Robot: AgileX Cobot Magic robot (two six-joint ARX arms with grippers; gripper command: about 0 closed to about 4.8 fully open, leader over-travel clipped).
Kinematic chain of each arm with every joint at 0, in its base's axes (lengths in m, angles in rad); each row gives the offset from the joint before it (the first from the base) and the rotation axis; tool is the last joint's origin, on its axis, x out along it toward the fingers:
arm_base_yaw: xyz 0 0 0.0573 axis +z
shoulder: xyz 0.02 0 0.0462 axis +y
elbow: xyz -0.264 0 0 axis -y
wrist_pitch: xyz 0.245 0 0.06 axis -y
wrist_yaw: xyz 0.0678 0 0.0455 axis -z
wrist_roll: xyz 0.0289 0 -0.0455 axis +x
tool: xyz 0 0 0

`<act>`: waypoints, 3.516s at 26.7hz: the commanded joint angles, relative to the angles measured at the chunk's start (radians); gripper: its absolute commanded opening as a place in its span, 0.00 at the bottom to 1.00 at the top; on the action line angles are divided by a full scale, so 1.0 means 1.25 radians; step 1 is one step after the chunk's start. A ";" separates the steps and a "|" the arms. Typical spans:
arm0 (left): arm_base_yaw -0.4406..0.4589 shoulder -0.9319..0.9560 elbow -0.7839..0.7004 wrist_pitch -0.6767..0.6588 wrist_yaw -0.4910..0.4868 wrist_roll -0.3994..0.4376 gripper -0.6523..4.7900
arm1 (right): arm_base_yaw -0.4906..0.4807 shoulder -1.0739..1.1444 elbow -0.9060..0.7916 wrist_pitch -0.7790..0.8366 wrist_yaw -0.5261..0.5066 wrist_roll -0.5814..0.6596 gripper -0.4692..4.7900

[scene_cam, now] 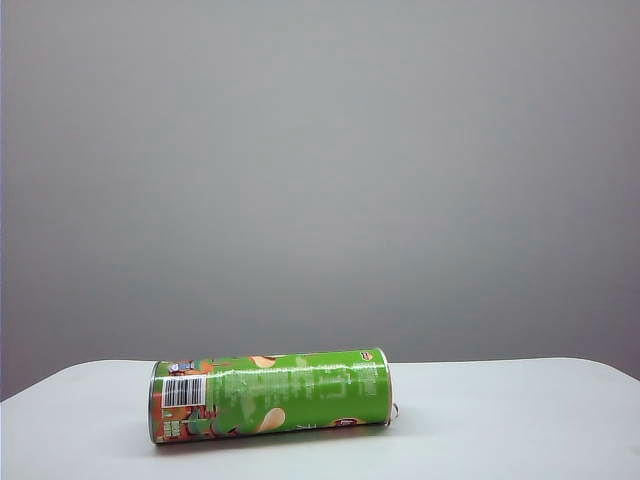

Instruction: Pick up the green tub of chips from the desk, pull out the transparent container with the chips inside partially, and then place the chips back on the desk.

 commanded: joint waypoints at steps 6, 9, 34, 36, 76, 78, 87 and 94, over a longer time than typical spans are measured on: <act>0.000 0.000 0.001 0.064 -0.002 -0.026 0.19 | 0.000 0.000 -0.004 0.014 0.002 -0.027 0.09; 0.000 0.000 0.001 0.073 0.016 -0.034 0.19 | 0.000 0.000 -0.004 0.015 -0.001 -0.026 0.09; 0.000 0.725 0.558 0.067 0.226 0.274 0.30 | 0.000 0.535 0.351 0.127 -0.135 0.027 0.09; 0.000 0.794 0.613 0.040 0.242 0.324 0.33 | -0.001 0.594 0.388 0.127 -0.168 0.027 0.09; -0.237 1.684 1.175 -0.443 0.125 0.677 1.00 | -0.041 1.236 0.766 -0.010 -0.503 -0.106 0.09; -0.238 1.707 1.181 -0.443 0.124 0.677 1.00 | -0.041 1.238 0.766 -0.010 -0.503 -0.106 0.09; -0.240 1.742 1.183 -0.396 0.112 0.665 1.00 | -0.041 1.239 0.766 -0.011 -0.500 -0.107 0.09; -0.240 1.742 1.184 -0.395 0.107 0.668 0.62 | -0.041 1.239 0.766 -0.010 -0.500 -0.107 0.09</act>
